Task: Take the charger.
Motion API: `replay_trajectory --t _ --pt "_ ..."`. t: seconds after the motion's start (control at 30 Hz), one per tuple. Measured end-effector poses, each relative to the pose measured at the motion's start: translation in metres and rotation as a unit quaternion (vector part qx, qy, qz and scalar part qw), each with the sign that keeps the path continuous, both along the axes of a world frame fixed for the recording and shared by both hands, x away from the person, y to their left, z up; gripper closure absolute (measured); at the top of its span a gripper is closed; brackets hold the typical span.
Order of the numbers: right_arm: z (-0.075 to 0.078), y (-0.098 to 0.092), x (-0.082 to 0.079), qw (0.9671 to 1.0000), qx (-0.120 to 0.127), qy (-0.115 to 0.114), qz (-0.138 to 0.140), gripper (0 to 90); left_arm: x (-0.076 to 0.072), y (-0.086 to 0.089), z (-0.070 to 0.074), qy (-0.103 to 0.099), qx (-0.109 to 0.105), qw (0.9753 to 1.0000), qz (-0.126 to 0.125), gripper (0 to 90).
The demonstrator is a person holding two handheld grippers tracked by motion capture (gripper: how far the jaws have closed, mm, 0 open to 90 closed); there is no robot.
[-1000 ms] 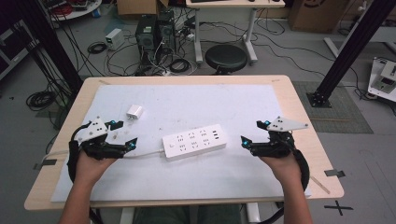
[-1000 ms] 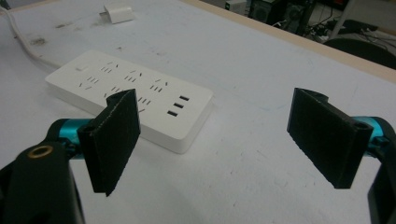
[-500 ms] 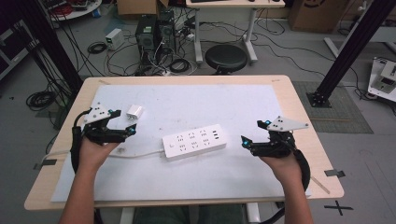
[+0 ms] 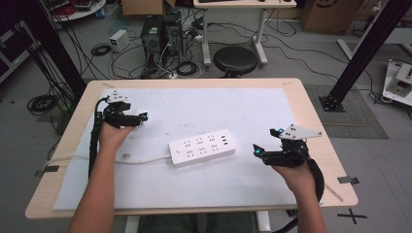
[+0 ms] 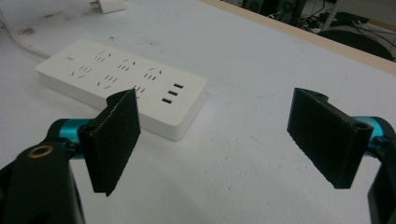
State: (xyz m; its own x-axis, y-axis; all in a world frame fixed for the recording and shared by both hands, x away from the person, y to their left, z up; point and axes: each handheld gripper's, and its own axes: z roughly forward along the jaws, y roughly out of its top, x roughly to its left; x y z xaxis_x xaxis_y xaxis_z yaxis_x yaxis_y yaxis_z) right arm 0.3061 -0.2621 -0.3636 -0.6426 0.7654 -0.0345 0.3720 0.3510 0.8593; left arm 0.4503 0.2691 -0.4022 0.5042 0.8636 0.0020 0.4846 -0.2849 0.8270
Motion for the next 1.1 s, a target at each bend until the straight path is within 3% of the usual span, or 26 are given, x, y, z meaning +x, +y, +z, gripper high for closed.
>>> replay_trajectory --t 0.07,0.13,0.23,0.4,0.6,0.77,0.9,0.93,1.1 --pt "-0.002 -0.002 0.000 1.0000 -0.002 0.000 -0.002 17.5 0.009 -0.001 -0.006 0.011 0.007 0.9999 0.006 16.6" --pt "-0.003 -0.003 0.000 1.0000 -0.001 0.005 -0.006 17.4 0.016 0.001 -0.014 0.012 -0.005 0.9997 0.019 16.6" --pt "-0.006 -0.001 0.000 1.0000 0.000 0.007 -0.006 17.5 0.023 0.004 -0.026 0.031 -0.010 0.9989 0.034 16.8" --pt "-0.008 0.005 0.001 0.9999 -0.005 0.009 -0.003 17.5 0.029 0.007 -0.037 0.047 -0.005 0.9983 0.035 16.8" --pt "-0.007 0.009 0.003 0.9999 -0.008 0.008 0.001 17.5 0.030 0.004 -0.040 0.049 -0.004 0.9982 0.035 17.1" --pt "-0.005 0.012 0.001 0.9999 -0.014 0.006 0.000 17.5 0.032 0.004 -0.044 0.058 0.008 0.9977 0.035 21.0" --pt "-0.004 0.012 0.000 0.9999 -0.014 0.007 -0.001 17.5 0.032 0.004 -0.045 0.055 -0.001 0.9977 0.038 26.3" --pt "-0.004 0.012 0.000 0.9999 -0.014 0.005 0.000 17.5 0.032 0.005 -0.044 0.056 0.008 0.9977 0.037 26.3" --pt "-0.004 0.012 -0.001 0.9999 -0.012 0.006 -0.002 17.5 0.032 0.004 -0.046 0.060 0.009 0.9975 0.038 28.8"
